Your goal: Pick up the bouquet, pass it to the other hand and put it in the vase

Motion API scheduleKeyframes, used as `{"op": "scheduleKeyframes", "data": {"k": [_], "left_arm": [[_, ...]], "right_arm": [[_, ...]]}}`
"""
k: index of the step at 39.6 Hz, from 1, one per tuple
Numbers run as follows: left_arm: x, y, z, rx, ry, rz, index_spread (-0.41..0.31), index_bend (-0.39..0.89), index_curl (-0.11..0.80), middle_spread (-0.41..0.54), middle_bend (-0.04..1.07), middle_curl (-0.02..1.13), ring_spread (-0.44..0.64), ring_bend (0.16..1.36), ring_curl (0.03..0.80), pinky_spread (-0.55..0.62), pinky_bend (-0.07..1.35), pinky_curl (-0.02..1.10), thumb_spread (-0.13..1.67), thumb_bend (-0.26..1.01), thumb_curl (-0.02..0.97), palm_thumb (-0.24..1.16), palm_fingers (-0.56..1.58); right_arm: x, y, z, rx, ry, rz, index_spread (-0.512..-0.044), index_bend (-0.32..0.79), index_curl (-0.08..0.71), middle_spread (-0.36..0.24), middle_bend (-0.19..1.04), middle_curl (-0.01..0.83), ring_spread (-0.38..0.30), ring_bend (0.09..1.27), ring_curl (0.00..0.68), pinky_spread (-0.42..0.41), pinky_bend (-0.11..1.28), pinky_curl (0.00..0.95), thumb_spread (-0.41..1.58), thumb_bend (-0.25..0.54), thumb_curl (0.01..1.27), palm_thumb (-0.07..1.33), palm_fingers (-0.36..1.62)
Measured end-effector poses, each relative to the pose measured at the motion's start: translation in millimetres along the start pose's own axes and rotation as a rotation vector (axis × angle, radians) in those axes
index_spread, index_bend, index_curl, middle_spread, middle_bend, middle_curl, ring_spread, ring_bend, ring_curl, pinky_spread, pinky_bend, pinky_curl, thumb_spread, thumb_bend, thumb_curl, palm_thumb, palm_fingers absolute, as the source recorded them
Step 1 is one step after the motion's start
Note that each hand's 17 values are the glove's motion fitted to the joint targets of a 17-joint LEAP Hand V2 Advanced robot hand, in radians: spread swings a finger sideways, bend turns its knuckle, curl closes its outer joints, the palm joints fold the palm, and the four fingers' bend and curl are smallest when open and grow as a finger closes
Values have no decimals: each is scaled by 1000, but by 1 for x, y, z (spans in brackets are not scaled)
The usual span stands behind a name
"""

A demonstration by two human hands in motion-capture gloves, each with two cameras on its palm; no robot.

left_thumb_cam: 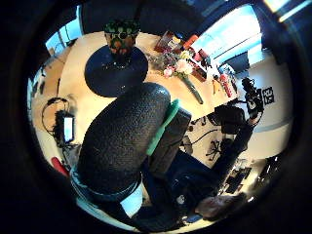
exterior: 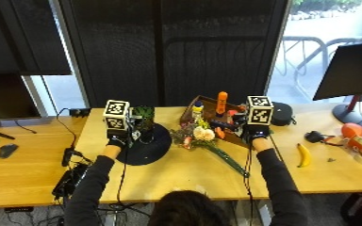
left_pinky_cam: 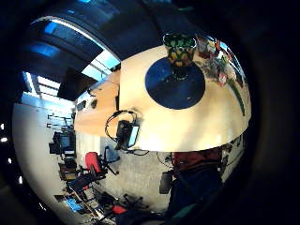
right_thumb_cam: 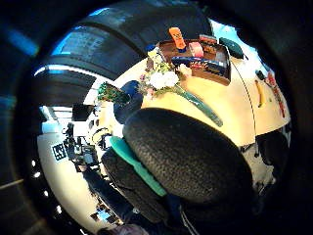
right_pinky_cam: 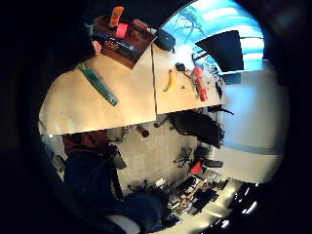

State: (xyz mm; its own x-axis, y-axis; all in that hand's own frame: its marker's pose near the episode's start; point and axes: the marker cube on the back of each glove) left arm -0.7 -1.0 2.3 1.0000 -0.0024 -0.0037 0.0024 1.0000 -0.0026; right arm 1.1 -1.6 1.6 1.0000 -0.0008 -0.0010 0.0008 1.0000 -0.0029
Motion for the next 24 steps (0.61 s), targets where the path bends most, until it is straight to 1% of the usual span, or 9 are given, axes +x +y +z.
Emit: {"op": "scheduleKeyframes", "data": {"k": [1, 3, 6, 8, 9, 13, 18, 20, 24], "left_arm": [[0, 0, 0, 0, -1, 0, -33, 198, 58, 60, 179, 41, 104, 364, 62, 154, 300, 59, 417, 18, 22, 43, 334], [-1, 1, 0, -2, -5, -2, -41, 191, 86, 75, 175, 71, 133, 386, 94, 195, 309, 91, 550, 13, 36, 45, 319], [-1, 2, -1, 0, -13, -2, -50, 185, 122, 92, 173, 105, 166, 407, 128, 240, 317, 127, 698, 4, 57, 46, 298], [0, 3, -2, 5, -16, 2, -54, 184, 142, 100, 172, 121, 183, 416, 142, 262, 319, 144, 775, -3, 71, 46, 288], [1, 4, -2, 7, -17, 5, -55, 183, 152, 103, 172, 129, 190, 420, 148, 271, 320, 151, 807, -6, 77, 46, 284], [3, 8, -4, 14, -22, 18, -60, 182, 186, 117, 169, 151, 211, 432, 166, 297, 323, 176, 907, -13, 102, 42, 267], [4, 10, -3, 15, -36, 31, -64, 179, 220, 126, 170, 175, 228, 443, 182, 317, 324, 200, 982, -18, 129, 35, 253], [1, 8, -1, 20, -52, 27, -65, 178, 232, 129, 171, 183, 232, 446, 188, 322, 325, 208, 1002, -19, 139, 32, 248], [-10, -1, 3, 28, -71, -6, -66, 175, 251, 125, 179, 203, 238, 447, 196, 329, 321, 223, 1034, -19, 157, 27, 246]], "right_arm": [[0, 0, 0, 0, -1, 0, -195, 81, 15, -60, 243, 65, -39, 439, 90, 13, 391, 87, 410, 52, 24, 97, 521], [1, -1, 1, -1, -5, 0, -242, 83, 45, -77, 245, 94, -49, 473, 138, 17, 414, 134, 544, 49, 36, 104, 490], [2, -2, 1, -7, -18, 13, -292, 85, 71, -86, 254, 132, -53, 502, 187, 20, 438, 182, 700, 45, 55, 115, 460], [5, -5, 0, -22, -27, 40, -315, 74, 76, -98, 283, 159, -62, 524, 210, 26, 436, 199, 780, 39, 67, 118, 467], [8, -8, 0, -32, -32, 57, -321, 38, 67, -110, 322, 180, -69, 562, 227, 34, 445, 208, 817, 38, 72, 123, 526], [19, -19, -3, -60, -74, 126, -346, 5, 43, -113, 358, 222, -89, 644, 263, 59, 486, 234, 928, 41, 100, 158, 579], [27, -30, -7, -64, -132, 198, -341, 19, 40, -111, 409, 272, -105, 675, 298, 78, 532, 270, 1015, 32, 127, 187, 618], [29, -37, -6, -60, -159, 228, -314, 21, 39, -119, 436, 293, -128, 717, 317, 56, 558, 282, 1042, 62, 152, 257, 718], [30, -49, 2, -71, -209, 275, -281, 37, 42, -135, 456, 322, -163, 741, 334, 5, 594, 300, 1060, 90, 193, 360, 800]]}}
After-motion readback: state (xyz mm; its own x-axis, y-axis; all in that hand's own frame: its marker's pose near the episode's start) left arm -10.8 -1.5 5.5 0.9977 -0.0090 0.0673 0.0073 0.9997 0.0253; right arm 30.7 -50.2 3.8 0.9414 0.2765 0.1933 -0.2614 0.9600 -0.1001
